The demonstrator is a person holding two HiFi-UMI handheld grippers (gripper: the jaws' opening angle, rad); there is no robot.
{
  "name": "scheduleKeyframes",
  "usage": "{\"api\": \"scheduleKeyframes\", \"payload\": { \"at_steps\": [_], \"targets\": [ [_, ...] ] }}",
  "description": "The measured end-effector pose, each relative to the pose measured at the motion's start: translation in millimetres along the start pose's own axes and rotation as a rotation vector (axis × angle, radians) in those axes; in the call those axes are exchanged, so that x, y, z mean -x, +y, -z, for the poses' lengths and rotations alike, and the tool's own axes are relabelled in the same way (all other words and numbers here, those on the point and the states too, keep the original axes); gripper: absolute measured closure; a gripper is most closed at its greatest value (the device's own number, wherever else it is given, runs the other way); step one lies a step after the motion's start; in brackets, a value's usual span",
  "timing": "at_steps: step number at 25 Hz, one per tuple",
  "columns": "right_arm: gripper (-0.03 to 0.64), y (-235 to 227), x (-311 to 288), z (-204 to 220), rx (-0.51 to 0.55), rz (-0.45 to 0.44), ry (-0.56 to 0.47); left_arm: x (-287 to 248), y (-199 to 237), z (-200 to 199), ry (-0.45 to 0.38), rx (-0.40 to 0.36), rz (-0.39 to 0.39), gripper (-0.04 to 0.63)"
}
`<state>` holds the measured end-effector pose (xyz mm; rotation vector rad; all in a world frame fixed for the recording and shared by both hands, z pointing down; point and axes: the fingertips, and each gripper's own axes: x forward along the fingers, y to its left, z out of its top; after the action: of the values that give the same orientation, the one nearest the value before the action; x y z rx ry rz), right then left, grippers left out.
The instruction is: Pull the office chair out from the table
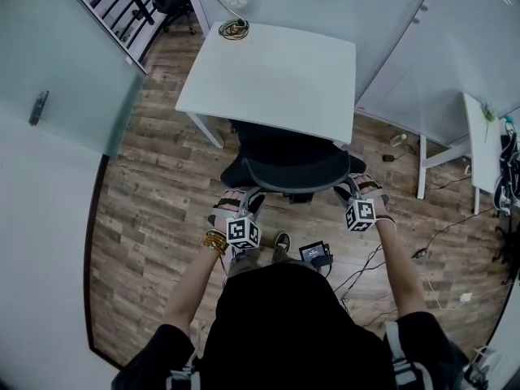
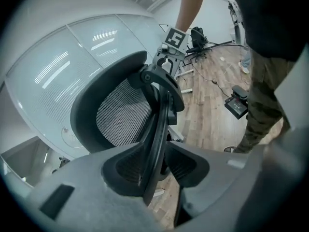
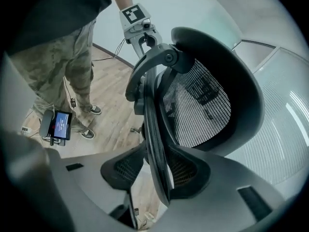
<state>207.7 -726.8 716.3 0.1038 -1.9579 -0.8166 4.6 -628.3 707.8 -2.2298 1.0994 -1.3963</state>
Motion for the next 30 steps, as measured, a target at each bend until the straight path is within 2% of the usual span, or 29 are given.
{"api": "scheduleKeyframes", "payload": {
  "at_steps": [3,8,11,14,17,23,30],
  "targets": [
    [0.477,3,-6,2,0.018,-0.013,0.011,-6,-3,4,0.024,-0.016,0.015,0.442],
    [0.480,5,-18,2,-0.001,-0.025,0.009,-16,-13,8,0.043,-0.105,0.045,0.440],
    [0.488,5,-24,1,-0.007,-0.024,0.016,-19,-11,9,0.044,-0.090,0.039,0.444],
    [0.502,7,-27,-1,-0.010,-0.031,0.030,-21,-9,9,0.042,-0.076,0.034,0.480],
    [0.502,7,-28,-8,-0.060,-0.048,0.037,-19,-6,14,0.042,-0.082,0.035,0.483],
    [0.506,16,-38,-39,-0.084,-0.041,0.041,-9,2,46,0.058,-0.071,0.057,0.479],
    [0.512,22,-46,-73,-0.102,-0.014,0.042,-1,17,77,0.088,-0.115,0.077,0.469]
  ]
}}
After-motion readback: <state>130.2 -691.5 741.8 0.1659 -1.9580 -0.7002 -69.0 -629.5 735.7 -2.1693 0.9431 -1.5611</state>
